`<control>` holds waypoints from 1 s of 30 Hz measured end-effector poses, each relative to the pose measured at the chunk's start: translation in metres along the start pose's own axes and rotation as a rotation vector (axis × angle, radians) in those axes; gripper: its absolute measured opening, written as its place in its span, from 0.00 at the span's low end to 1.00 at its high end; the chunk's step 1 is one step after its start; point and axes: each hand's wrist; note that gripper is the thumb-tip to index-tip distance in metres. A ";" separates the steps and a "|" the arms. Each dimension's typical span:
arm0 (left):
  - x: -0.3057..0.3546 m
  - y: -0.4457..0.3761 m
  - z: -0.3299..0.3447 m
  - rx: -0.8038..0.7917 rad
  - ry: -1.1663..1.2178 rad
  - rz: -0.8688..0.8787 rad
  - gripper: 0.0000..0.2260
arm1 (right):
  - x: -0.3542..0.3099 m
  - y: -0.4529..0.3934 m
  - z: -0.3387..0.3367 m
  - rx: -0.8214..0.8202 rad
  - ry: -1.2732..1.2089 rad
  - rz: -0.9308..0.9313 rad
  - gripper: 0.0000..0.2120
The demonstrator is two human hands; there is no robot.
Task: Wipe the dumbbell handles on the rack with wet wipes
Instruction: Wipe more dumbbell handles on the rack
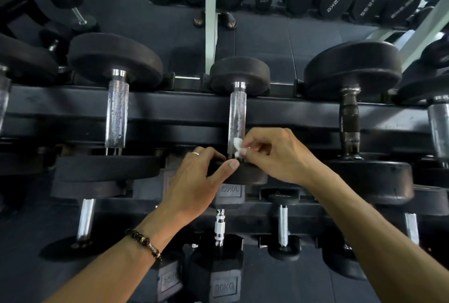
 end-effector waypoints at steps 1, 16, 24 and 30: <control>0.000 0.000 0.000 0.000 0.000 -0.001 0.24 | 0.000 0.001 0.000 -0.012 -0.017 0.016 0.05; -0.001 0.001 0.002 0.001 0.056 -0.006 0.24 | -0.001 -0.033 -0.006 0.320 -0.208 0.082 0.11; 0.003 0.001 0.002 0.000 0.046 0.000 0.25 | -0.001 -0.027 -0.008 0.193 -0.249 0.115 0.12; 0.000 -0.001 0.002 -0.004 0.047 0.005 0.25 | 0.006 -0.016 0.012 0.296 -0.340 0.134 0.10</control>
Point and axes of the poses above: each hand's wrist, its own y-axis away from the middle knuckle, its own z-axis out of the palm, x = y × z, and after that the axes turned 8 degrees about -x, right-handed
